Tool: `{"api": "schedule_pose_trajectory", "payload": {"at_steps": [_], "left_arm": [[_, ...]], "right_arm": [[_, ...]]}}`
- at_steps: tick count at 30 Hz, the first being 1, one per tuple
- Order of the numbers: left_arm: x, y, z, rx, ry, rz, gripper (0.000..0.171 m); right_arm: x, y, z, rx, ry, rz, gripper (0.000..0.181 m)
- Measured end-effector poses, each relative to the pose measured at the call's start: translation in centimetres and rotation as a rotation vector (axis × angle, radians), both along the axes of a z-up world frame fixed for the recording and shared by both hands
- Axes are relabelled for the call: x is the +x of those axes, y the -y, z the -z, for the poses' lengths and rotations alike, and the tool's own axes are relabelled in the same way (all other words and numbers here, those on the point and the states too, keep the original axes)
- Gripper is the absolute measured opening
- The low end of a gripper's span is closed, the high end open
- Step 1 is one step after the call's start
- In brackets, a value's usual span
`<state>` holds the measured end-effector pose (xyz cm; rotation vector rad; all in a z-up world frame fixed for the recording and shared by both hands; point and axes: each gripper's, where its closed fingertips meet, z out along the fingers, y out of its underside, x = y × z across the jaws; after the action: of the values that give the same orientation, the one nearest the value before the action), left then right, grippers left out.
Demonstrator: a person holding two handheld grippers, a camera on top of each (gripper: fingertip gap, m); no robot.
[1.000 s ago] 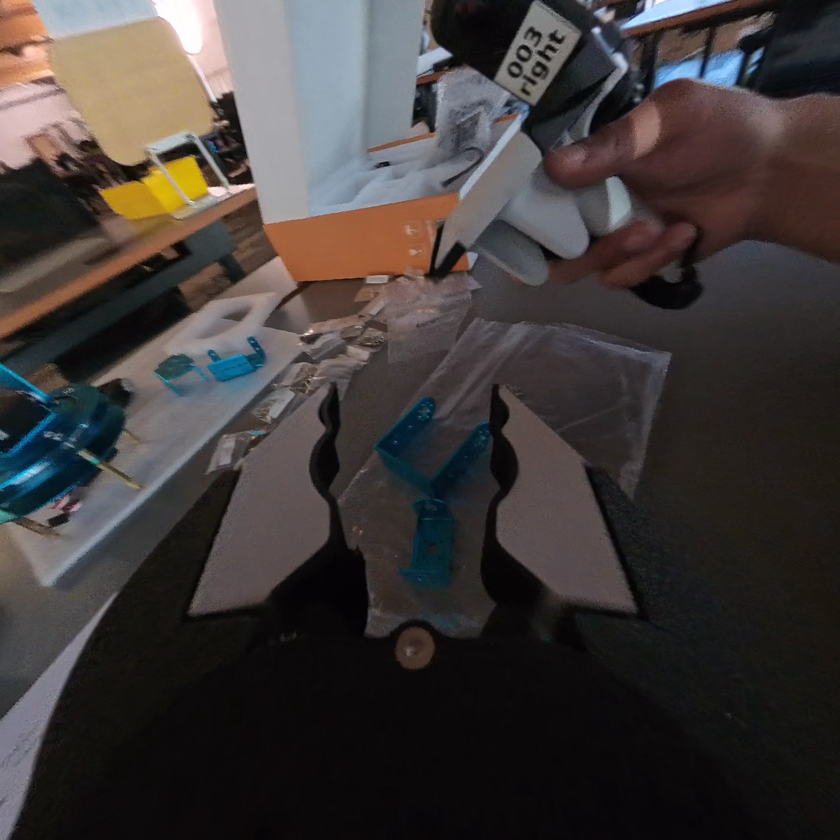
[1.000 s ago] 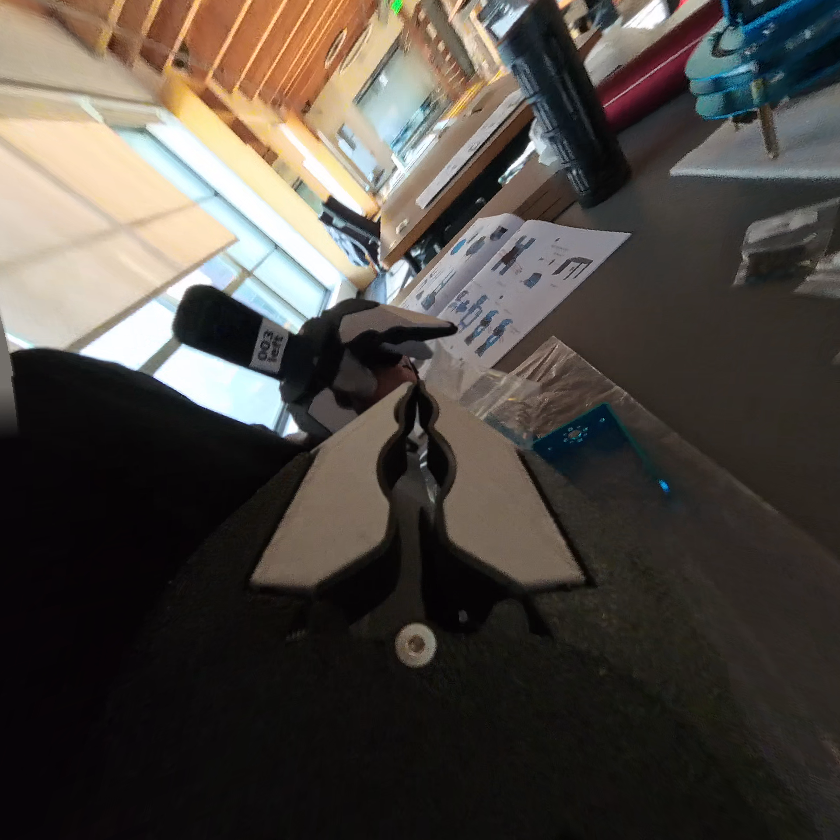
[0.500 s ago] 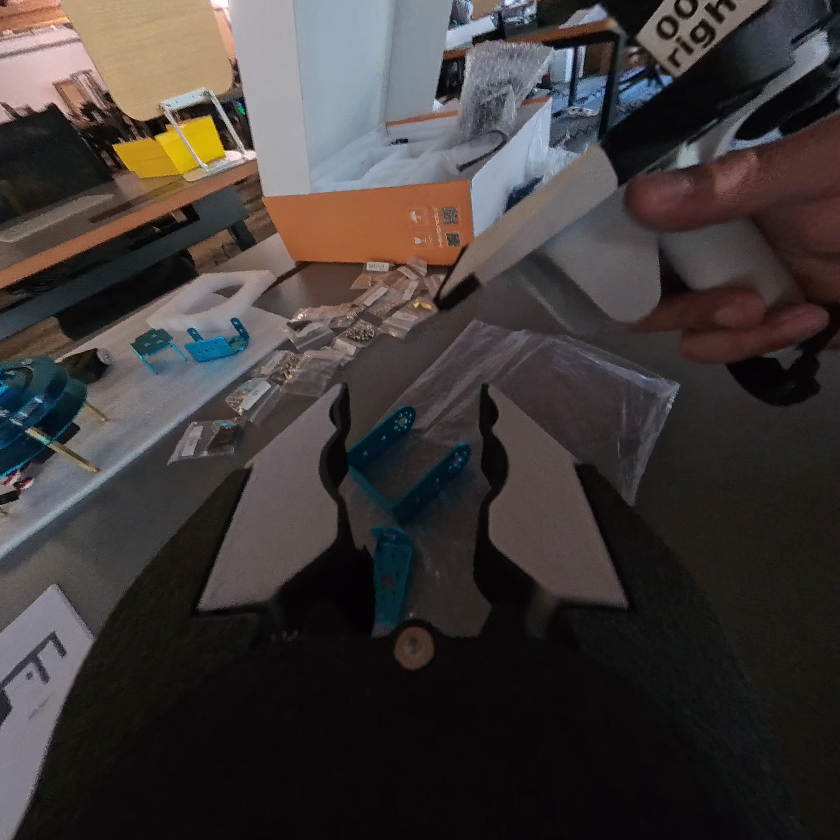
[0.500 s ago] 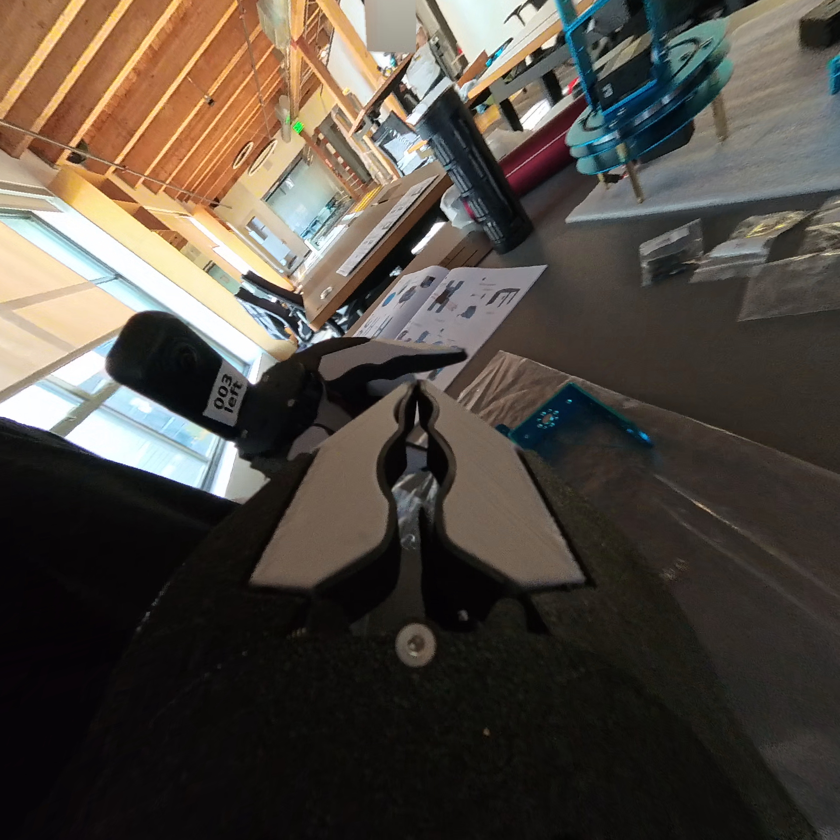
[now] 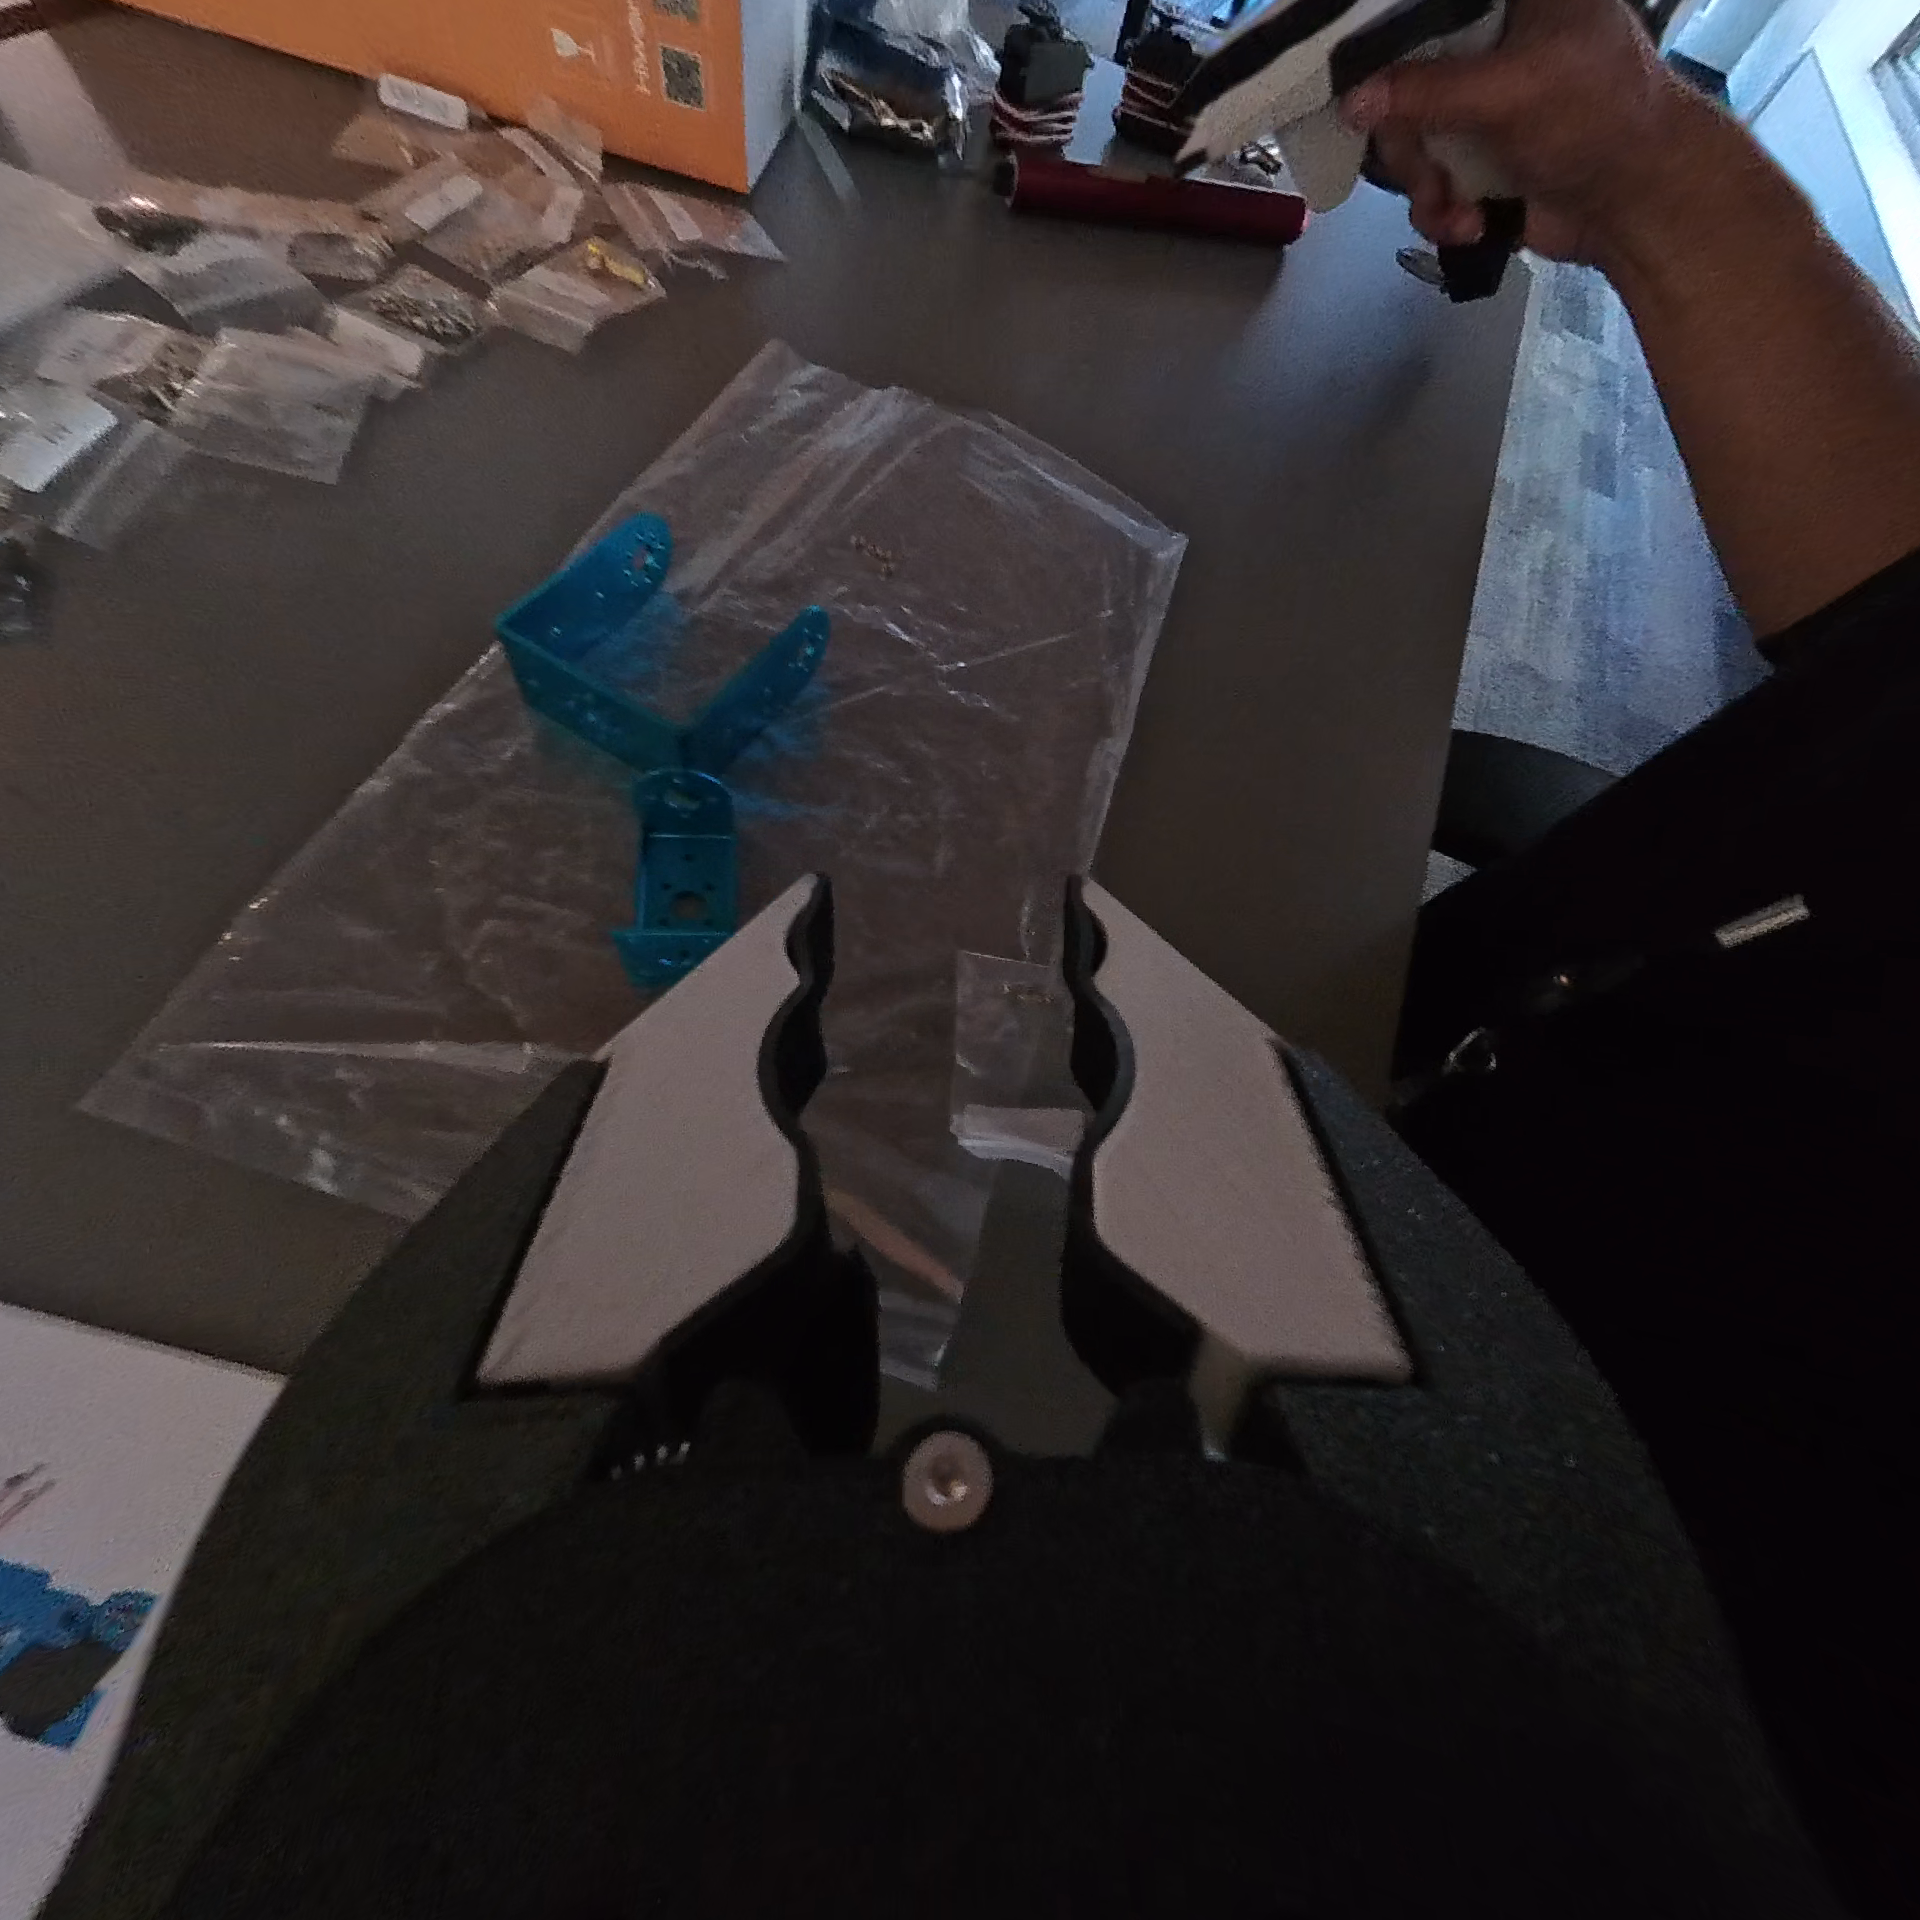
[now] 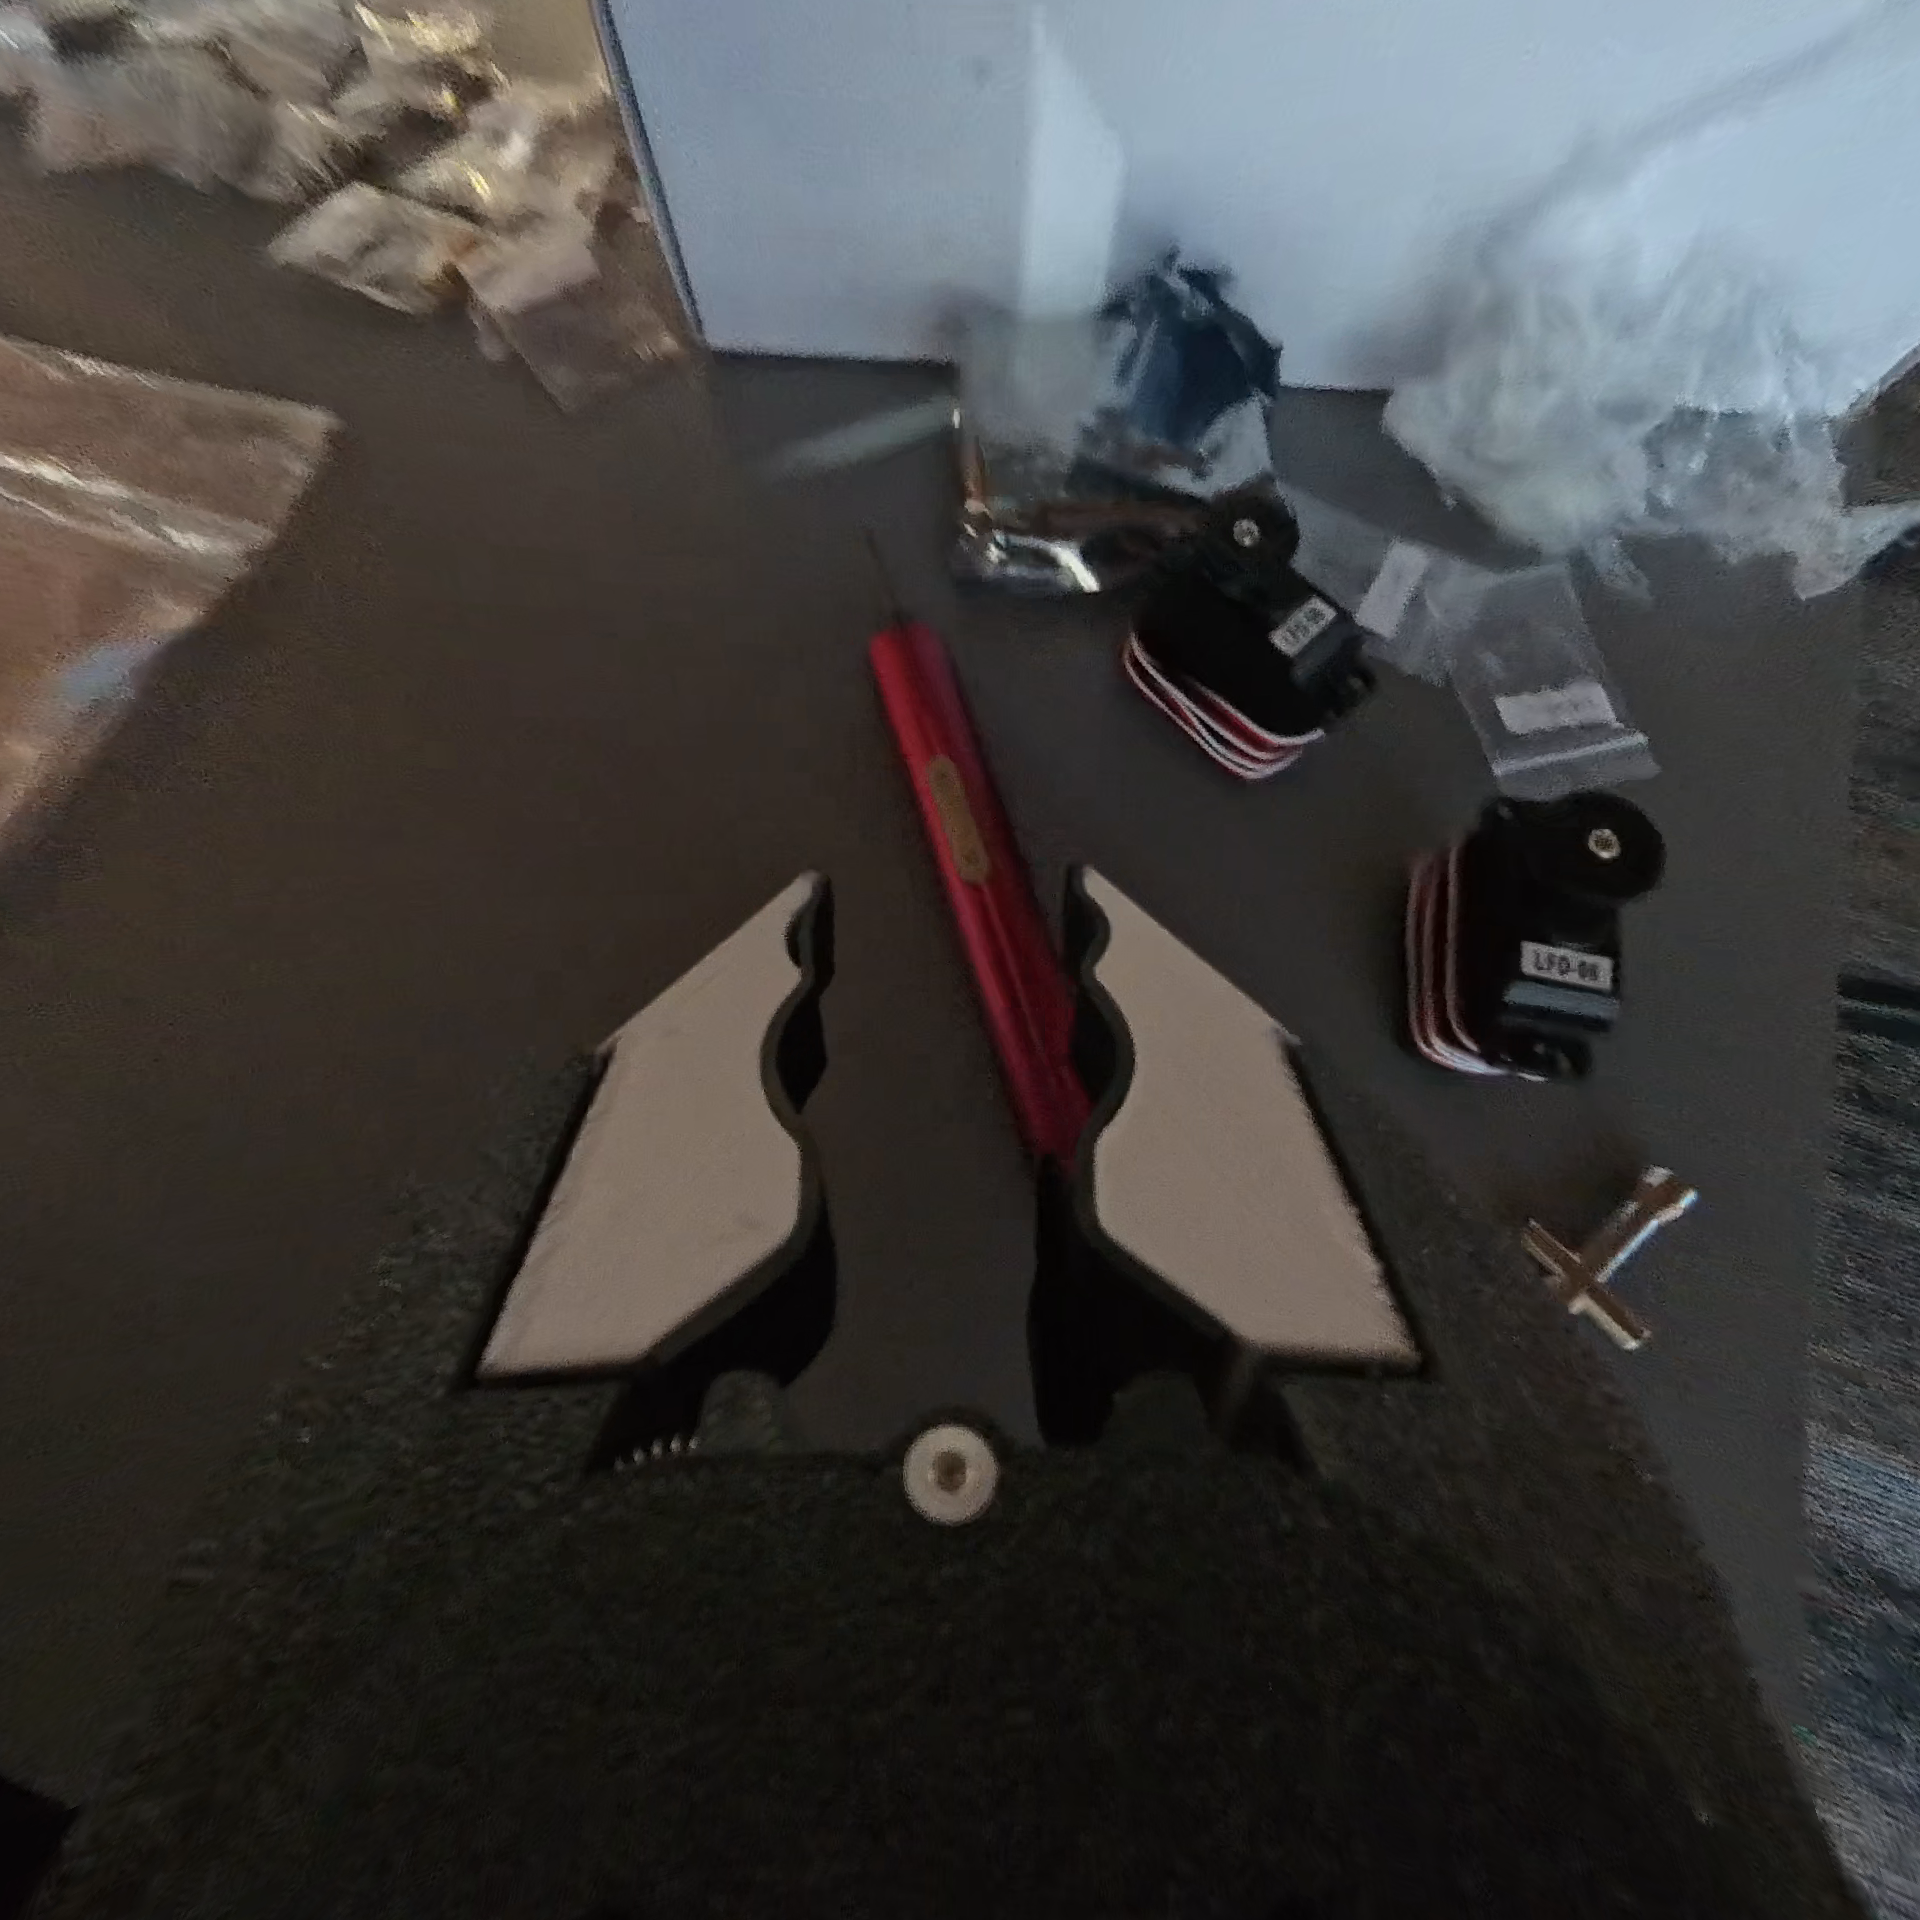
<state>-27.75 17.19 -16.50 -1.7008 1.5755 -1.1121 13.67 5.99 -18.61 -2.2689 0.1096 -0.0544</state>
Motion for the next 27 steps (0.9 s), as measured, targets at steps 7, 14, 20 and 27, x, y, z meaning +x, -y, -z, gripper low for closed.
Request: {"api": "schedule_pose_trajectory", "payload": {"at_steps": [7, 14, 20, 27], "left_arm": [[-3.8, 0.8, 1.4, -0.004, -0.152, 0.022, 0.043], [-7.8, 3.5, 1.7, -0.081, -0.152, -0.048, 0.043], [-8.4, 3.5, 2.0, -0.070, -0.062, -0.155, 0.031], [-9.7, 3.6, 1.6, -0.050, 0.041, -0.221, 0.029]], "right_arm": [[-3.3, -2.7, -1.4, 0.023, 0.008, -0.111, 0.035], [-35.7, -5.9, -1.4, 0.008, -0.144, -1.023, 0.067], [-45.6, -8.6, 1.8, -0.080, 0.005, -1.306, 0.053], [-47.2, -8.1, 0.7, -0.090, 0.060, -1.401, 0.059]]}}
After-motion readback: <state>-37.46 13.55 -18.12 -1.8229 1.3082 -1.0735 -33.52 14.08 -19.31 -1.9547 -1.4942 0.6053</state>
